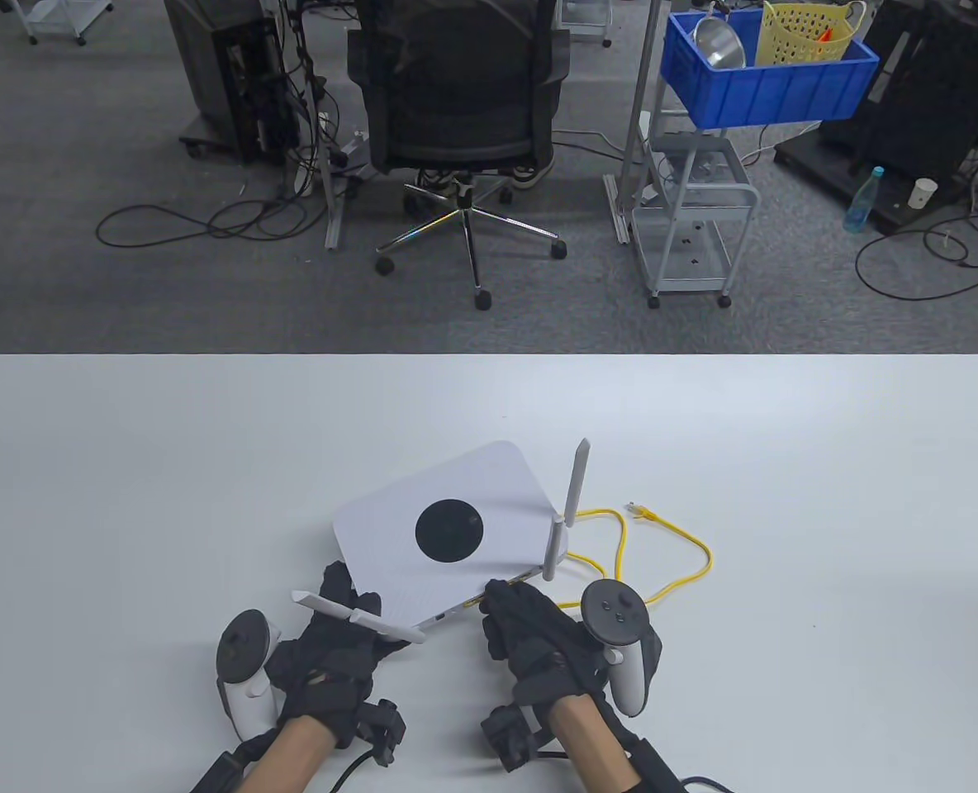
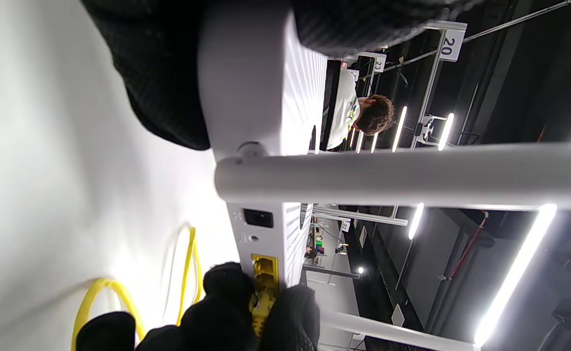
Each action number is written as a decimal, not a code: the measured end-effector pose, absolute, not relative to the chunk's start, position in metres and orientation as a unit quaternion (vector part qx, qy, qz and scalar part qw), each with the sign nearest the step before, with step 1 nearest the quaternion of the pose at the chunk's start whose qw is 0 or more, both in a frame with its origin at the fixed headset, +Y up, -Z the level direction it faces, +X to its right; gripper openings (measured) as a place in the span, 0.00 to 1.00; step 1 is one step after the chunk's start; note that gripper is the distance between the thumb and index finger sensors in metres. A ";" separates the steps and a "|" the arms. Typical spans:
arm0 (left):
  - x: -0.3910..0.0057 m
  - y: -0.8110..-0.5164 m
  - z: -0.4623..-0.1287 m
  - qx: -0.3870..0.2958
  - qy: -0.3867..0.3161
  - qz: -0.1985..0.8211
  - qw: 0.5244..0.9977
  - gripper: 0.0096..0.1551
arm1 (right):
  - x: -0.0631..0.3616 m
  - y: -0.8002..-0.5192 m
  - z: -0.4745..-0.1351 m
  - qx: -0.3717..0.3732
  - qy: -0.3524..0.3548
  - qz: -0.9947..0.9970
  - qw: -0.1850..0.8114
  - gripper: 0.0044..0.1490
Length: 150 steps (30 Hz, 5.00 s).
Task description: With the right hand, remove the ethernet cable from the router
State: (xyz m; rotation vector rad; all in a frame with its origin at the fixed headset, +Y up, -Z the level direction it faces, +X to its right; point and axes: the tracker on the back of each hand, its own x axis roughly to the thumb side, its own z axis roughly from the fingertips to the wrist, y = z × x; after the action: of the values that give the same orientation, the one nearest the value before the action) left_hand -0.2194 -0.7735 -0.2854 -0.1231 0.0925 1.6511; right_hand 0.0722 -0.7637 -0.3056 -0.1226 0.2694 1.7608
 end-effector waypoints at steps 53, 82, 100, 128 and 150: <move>-0.335 -0.786 -0.301 0.016 0.225 0.688 0.690 0.43 | 0.092 -0.740 -0.308 0.044 0.004 0.811 0.584 0.35; -0.306 -0.757 -0.310 -0.104 0.227 0.256 0.934 0.37 | 0.093 -0.735 -0.307 0.054 -0.007 0.847 0.528 0.36; -0.303 -0.771 -0.314 -0.155 0.232 0.239 0.930 0.38 | 0.084 -0.722 -0.301 0.097 -0.050 0.902 0.418 0.34; -0.300 -0.722 -0.277 -0.059 0.063 0.144 0.986 0.56 | 0.054 -0.750 -0.308 0.152 -0.111 0.980 -0.063 0.32; -0.301 -0.733 -0.281 -0.092 0.074 0.133 0.984 0.56 | 0.045 -0.763 -0.312 0.159 -0.031 0.980 -0.116 0.29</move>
State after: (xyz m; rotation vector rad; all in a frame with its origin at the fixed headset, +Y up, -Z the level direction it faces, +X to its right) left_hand -0.3010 -0.7332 -0.2814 -0.1857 0.1498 0.2664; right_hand 0.0446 -0.7625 -0.3115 0.5395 -0.1037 3.3296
